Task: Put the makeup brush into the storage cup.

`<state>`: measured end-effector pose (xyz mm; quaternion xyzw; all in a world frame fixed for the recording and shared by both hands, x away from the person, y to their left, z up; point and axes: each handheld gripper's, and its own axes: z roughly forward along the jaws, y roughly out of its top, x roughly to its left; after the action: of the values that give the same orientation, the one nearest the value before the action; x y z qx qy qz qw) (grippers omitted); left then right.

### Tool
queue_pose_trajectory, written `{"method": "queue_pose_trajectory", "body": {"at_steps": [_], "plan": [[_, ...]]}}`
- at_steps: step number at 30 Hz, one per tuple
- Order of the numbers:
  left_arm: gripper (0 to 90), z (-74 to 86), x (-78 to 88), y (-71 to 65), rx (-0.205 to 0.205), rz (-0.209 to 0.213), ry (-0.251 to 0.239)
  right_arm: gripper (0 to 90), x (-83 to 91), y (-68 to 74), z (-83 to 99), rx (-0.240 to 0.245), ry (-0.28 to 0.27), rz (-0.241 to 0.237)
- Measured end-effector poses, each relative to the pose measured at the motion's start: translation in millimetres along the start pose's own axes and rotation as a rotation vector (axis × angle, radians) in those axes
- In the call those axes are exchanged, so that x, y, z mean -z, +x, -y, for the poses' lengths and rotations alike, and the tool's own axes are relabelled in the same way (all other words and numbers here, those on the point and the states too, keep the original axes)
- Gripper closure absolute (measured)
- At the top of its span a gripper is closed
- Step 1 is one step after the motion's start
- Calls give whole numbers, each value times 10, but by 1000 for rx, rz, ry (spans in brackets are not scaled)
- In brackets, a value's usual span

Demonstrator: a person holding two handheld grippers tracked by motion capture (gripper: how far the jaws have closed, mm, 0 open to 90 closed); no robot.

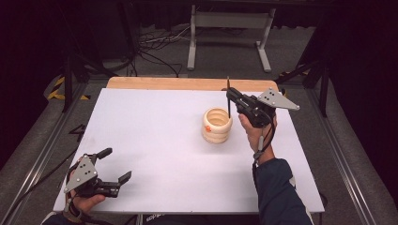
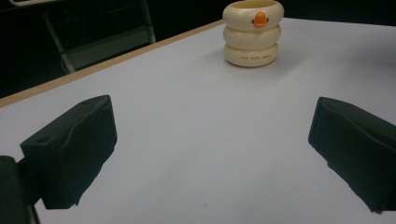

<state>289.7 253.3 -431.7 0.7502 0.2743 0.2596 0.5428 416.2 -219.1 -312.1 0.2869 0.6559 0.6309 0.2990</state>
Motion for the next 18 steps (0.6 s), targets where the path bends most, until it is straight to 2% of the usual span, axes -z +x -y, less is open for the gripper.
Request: {"method": "queue_pose_trajectory", "body": {"at_steps": [7,18], "plan": [[20,3,14,-4,6,-2,2,844,-49,8,8,12,-7,3],[22,12,32,-1,5,-3,2,844,-130,-33,84,-21,-24,18]]}}
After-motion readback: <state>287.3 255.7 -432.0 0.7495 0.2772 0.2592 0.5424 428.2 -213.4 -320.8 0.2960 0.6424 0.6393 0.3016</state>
